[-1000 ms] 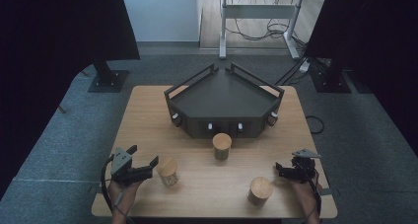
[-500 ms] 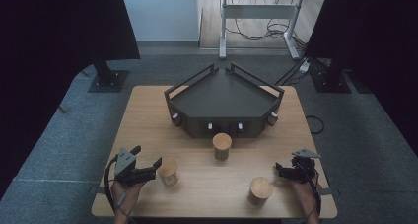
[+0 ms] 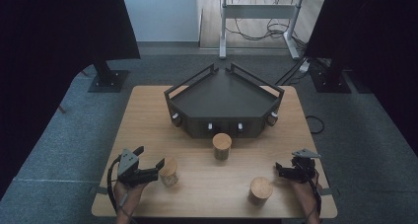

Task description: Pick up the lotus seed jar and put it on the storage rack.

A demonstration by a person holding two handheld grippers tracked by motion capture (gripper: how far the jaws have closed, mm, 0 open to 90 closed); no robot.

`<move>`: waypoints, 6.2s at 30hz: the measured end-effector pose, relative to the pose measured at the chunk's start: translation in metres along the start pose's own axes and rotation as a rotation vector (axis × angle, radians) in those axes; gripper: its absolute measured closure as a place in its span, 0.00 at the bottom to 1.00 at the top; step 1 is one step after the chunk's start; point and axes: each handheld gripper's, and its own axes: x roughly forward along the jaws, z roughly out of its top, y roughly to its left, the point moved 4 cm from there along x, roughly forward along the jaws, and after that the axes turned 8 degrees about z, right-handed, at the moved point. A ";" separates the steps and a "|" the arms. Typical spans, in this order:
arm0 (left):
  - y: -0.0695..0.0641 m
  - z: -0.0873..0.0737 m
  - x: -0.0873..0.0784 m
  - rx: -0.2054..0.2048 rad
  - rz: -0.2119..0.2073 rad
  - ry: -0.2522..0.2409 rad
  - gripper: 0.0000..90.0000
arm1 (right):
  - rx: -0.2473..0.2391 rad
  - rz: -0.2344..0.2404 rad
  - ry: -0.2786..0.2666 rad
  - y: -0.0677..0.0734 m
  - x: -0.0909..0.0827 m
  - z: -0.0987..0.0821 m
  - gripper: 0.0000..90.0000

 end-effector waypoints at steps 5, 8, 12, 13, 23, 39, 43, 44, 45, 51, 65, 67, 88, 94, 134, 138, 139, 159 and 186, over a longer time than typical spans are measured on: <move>-0.002 0.001 0.000 -0.002 -0.011 -0.004 0.08 | 0.000 0.000 0.000 0.000 0.000 0.000 0.09; -0.005 0.001 0.000 0.001 -0.019 -0.006 0.08 | 0.000 0.000 0.000 0.000 0.000 0.000 0.09; -0.009 0.001 0.001 0.008 -0.029 -0.005 0.08 | 0.000 0.000 0.000 0.000 0.000 0.000 0.09; -0.010 0.001 0.001 0.009 -0.032 -0.005 0.08 | 0.000 0.000 0.000 0.000 0.000 0.000 0.09; -0.017 -0.001 0.002 0.022 -0.054 -0.001 0.08 | 0.001 0.000 0.000 0.000 0.000 0.000 0.09; -0.026 -0.004 0.004 0.036 -0.087 0.005 0.08 | 0.000 0.000 0.000 0.000 0.000 0.000 0.09; -0.028 -0.006 0.006 0.042 -0.094 0.011 0.08 | 0.000 0.000 0.000 0.000 0.000 0.000 0.09; -0.029 -0.006 0.006 0.043 -0.095 0.012 0.08 | 0.000 0.000 0.000 0.000 0.000 0.000 0.09; -0.029 -0.006 0.006 0.042 -0.096 0.014 0.08 | 0.000 0.000 0.000 0.000 0.000 0.000 0.09; -0.030 -0.008 0.007 0.047 -0.098 0.021 0.08 | 0.000 0.000 0.000 0.000 0.000 0.000 0.09; -0.034 -0.013 0.011 0.060 -0.104 0.038 0.08 | 0.000 0.000 0.000 0.000 0.000 0.000 0.09; -0.035 -0.014 0.011 0.061 -0.104 0.040 0.08 | 0.000 0.000 0.000 0.000 0.000 0.000 0.09; -0.038 -0.023 0.017 0.074 -0.114 0.070 0.08 | -0.001 0.000 0.001 0.000 0.000 0.000 0.09; -0.038 -0.026 0.019 0.075 -0.113 0.080 0.08 | -0.002 0.001 0.001 0.000 0.000 0.000 0.09; -0.038 -0.042 0.025 0.123 -0.111 0.152 0.21 | -0.003 0.002 0.001 0.000 0.000 0.000 0.09; -0.039 -0.042 0.025 0.123 -0.118 0.156 0.28 | -0.003 0.002 0.001 0.000 0.000 0.000 0.09; -0.039 -0.042 0.025 0.119 -0.121 0.157 0.28 | -0.003 0.002 0.001 0.000 0.000 0.000 0.09; -0.044 -0.036 0.025 0.120 -0.091 0.154 0.29 | -0.004 0.003 0.001 0.000 0.000 0.000 0.09; -0.042 -0.009 0.019 0.049 -0.028 0.104 0.29 | -0.004 0.003 0.001 0.000 0.000 0.000 0.09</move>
